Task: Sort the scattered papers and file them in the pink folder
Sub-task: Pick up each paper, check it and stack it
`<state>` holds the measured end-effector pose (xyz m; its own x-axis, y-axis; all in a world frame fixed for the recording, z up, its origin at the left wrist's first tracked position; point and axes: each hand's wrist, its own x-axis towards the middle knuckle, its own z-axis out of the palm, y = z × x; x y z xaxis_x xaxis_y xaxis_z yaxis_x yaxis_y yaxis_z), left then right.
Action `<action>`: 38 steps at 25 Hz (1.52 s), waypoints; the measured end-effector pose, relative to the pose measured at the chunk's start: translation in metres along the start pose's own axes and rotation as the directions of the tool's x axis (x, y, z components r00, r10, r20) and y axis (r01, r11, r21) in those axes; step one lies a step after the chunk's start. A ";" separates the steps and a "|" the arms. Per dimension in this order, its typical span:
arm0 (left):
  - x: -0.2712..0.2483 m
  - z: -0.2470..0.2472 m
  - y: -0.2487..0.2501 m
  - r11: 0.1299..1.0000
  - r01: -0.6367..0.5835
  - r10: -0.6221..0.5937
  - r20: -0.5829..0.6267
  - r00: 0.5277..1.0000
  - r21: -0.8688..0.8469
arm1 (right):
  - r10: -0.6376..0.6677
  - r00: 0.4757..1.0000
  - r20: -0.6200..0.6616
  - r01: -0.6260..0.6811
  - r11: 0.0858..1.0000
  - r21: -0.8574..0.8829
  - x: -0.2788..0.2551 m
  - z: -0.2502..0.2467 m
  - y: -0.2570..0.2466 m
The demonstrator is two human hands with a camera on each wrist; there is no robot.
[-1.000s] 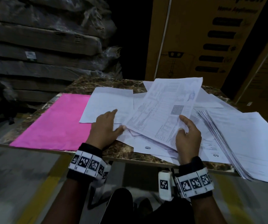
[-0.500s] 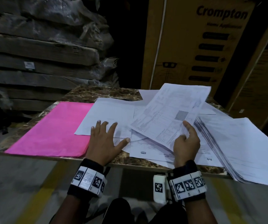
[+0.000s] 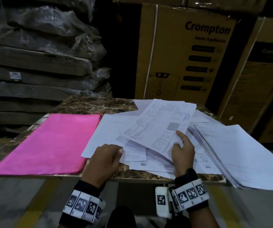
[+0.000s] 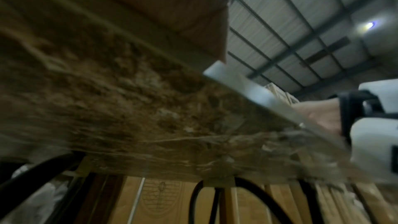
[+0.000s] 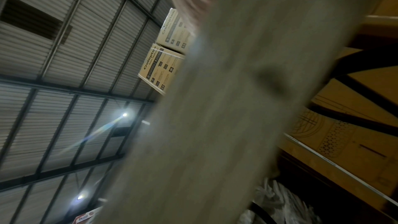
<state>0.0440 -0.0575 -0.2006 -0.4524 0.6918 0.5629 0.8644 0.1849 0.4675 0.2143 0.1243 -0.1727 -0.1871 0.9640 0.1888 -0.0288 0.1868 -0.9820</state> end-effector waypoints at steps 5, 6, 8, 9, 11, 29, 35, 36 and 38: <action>0.000 -0.011 0.005 0.977 0.215 -0.205 -0.336 0.919 -0.008 | -0.002 1.000 -0.025 0.001 0.999 -0.041 -0.002 -0.001 0.001; 0.001 -0.011 0.003 0.942 0.327 -0.288 -0.312 0.906 0.080 | -0.006 0.999 -0.039 0.005 0.999 -0.036 -0.002 -0.001 -0.001; 0.001 -0.009 0.006 0.841 0.469 -0.419 -0.222 0.880 0.270 | -0.002 0.999 -0.047 0.001 1.000 -0.019 -0.001 -0.003 -0.001; 0.001 -0.010 0.009 0.811 0.479 -0.443 -0.181 0.878 0.336 | 0.002 0.999 -0.039 -0.002 1.000 -0.010 -0.001 -0.002 -0.001; 0.003 -0.012 0.015 0.755 0.483 -0.481 -0.126 0.868 0.443 | 0.004 1.000 -0.010 -0.004 1.000 0.007 -0.001 -0.001 0.000; 0.029 -0.047 0.033 0.801 0.594 -0.599 0.071 0.798 0.080 | 0.020 0.996 0.090 -0.026 0.998 0.063 -0.001 -0.001 0.000; 0.004 -0.060 0.042 0.842 0.538 -0.536 0.062 0.842 -0.043 | -0.013 0.996 0.094 0.008 0.998 0.055 0.002 -0.002 0.004; 0.000 -0.058 0.042 0.822 0.556 -0.546 0.103 0.831 -0.125 | -0.032 0.994 0.108 0.027 0.999 0.047 0.003 0.000 0.002; -0.006 -0.055 0.041 0.731 0.610 -0.576 0.201 0.792 -0.306 | -0.036 0.989 0.143 0.033 0.999 0.024 0.004 0.001 0.001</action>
<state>0.0697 -0.0925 -0.1470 -0.8125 0.5817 0.0392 0.2891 0.3435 0.8936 0.2126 0.1279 -0.1733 -0.3243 0.9197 0.2212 -0.0582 0.2140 -0.9751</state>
